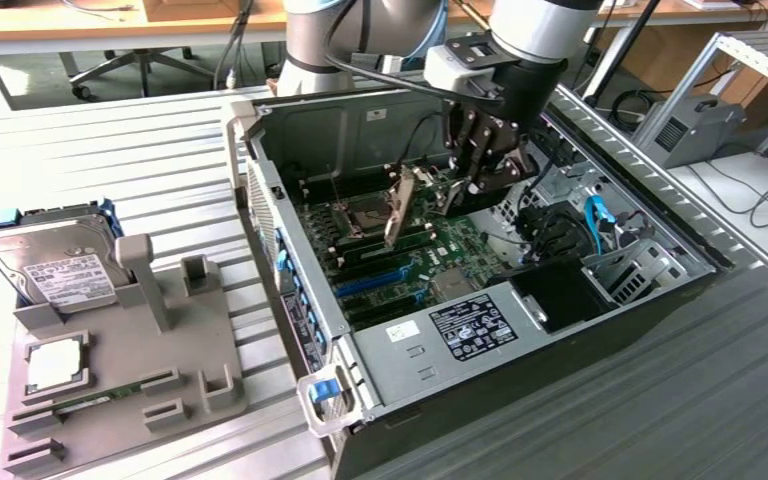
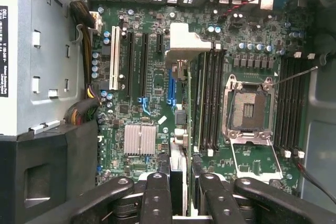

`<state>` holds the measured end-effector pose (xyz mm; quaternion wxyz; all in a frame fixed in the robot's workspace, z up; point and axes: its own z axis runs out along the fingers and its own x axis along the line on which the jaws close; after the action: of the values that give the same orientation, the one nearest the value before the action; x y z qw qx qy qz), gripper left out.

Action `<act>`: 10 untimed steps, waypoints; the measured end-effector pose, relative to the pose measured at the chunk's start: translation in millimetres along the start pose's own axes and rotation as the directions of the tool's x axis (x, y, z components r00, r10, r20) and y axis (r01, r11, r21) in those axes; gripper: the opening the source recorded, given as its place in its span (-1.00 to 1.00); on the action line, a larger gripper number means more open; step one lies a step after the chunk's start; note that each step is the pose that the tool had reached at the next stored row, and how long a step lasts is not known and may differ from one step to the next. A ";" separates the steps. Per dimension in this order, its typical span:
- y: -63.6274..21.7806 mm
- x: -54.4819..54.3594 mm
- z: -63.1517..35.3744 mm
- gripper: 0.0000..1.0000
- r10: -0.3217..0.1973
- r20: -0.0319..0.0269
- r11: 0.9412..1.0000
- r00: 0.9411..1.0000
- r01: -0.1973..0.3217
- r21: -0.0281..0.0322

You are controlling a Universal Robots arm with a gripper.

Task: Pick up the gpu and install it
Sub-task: 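Insert the gpu into the slot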

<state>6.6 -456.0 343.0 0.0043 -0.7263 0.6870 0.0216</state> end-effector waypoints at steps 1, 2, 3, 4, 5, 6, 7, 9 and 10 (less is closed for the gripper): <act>0.4 1.0 1.9 -0.47 0.000 0.000 1.000 1.000 0.000 0.000; 0.6 1.7 4.0 -0.47 0.000 0.000 1.000 1.000 0.000 0.000; 0.5 2.4 6.9 -0.47 -0.001 0.000 1.000 1.000 0.001 0.000; 0.5 3.1 10.3 -0.47 -0.001 0.000 1.000 1.000 0.001 0.000; 0.5 3.5 13.4 -0.47 -0.001 0.000 1.000 1.000 0.001 0.000; 0.4 3.9 16.1 -0.47 -0.001 0.000 1.000 1.000 0.001 0.000; 0.3 4.2 18.6 -0.47 -0.001 0.000 1.000 1.000 0.001 0.000; 0.2 5.0 24.5 -0.47 -0.001 0.000 1.000 1.000 0.001 0.000; 0.2 5.3 26.7 -0.47 -0.001 0.000 1.000 1.000 0.001 0.000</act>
<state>6.0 -460.4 316.1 0.0043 -0.7268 0.6865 0.0216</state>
